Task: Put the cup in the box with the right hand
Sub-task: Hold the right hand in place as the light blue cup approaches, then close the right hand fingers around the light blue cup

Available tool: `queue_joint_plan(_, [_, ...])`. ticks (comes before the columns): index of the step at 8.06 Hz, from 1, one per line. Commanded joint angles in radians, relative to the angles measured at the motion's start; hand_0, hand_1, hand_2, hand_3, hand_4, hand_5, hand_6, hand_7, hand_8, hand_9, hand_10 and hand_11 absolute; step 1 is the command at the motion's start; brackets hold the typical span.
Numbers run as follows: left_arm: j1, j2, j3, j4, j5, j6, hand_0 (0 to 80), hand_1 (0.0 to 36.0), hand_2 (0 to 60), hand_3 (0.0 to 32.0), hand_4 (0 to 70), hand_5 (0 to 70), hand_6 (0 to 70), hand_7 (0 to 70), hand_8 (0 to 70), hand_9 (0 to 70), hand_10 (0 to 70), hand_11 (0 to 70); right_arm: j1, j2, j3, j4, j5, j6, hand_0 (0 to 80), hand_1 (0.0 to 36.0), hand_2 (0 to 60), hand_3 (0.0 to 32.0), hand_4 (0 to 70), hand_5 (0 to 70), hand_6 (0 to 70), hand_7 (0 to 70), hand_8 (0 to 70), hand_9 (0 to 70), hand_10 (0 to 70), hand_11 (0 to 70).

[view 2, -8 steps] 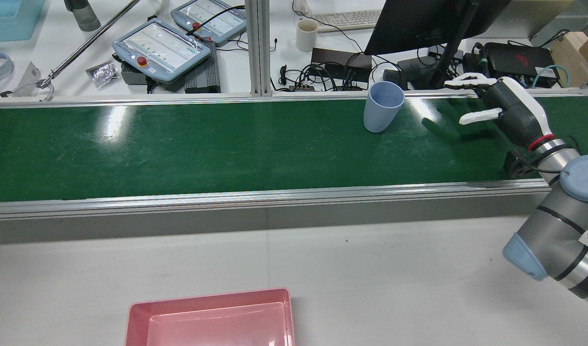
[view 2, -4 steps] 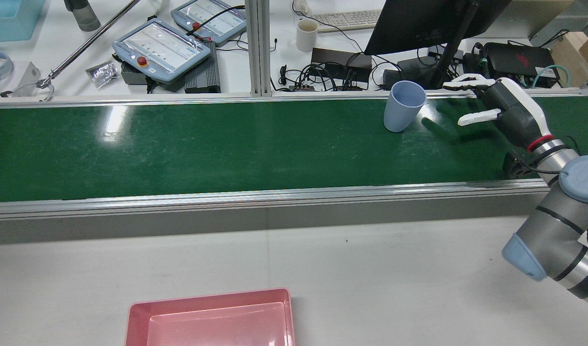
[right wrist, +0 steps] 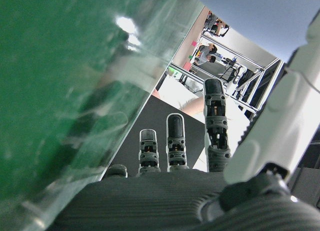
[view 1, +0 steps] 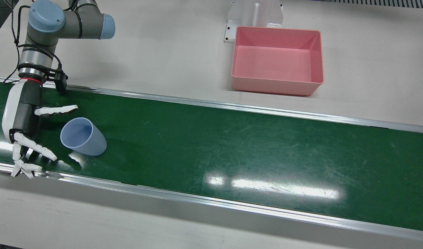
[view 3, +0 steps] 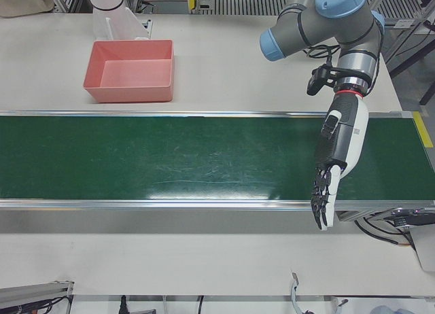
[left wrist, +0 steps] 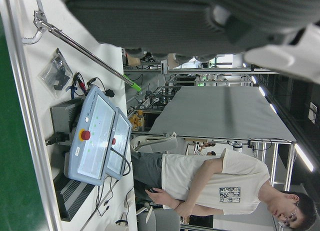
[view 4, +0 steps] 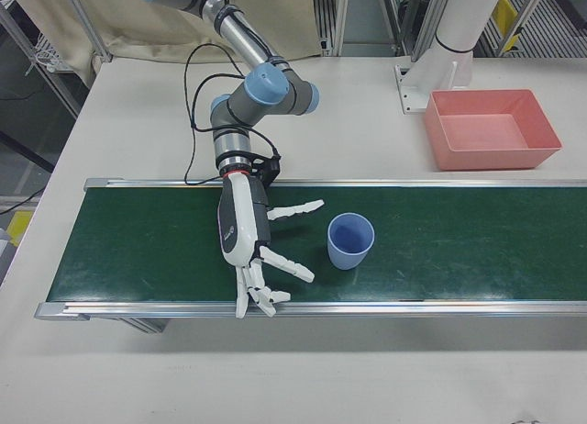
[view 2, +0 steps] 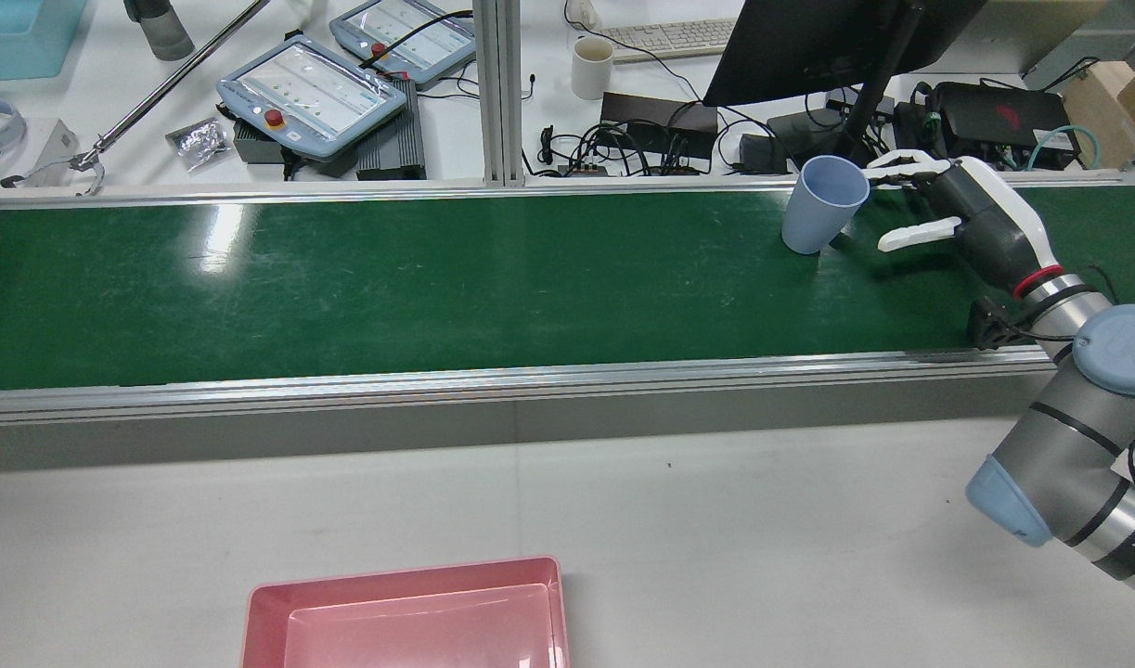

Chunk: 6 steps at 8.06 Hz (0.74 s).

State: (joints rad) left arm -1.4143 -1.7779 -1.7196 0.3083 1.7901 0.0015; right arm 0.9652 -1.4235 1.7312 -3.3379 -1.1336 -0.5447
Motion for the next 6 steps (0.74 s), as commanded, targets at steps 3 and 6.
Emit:
queue_joint_plan(3, [0.001, 0.000, 0.000, 0.000, 0.000, 0.000, 0.0, 0.0, 0.0, 0.0, 0.0, 0.0, 0.0, 0.0, 0.0, 0.0, 0.0, 0.0, 0.006, -0.005, -0.002, 0.000, 0.000, -0.009, 46.3, 4.0, 1.0, 6.4, 34.0, 2.6, 7.6, 43.2, 9.0, 19.4, 0.5, 1.1])
queue_joint_plan(6, [0.001, 0.000, 0.000, -0.002, 0.000, 0.000, 0.0, 0.0, 0.0, 0.0, 0.0, 0.0, 0.0, 0.0, 0.0, 0.0, 0.0, 0.0, 0.052, -0.011, -0.001, -0.006, 0.002, -0.012, 46.5, 4.1, 0.6, 6.6, 33.5, 2.6, 7.6, 43.5, 9.2, 19.6, 0.2, 0.8])
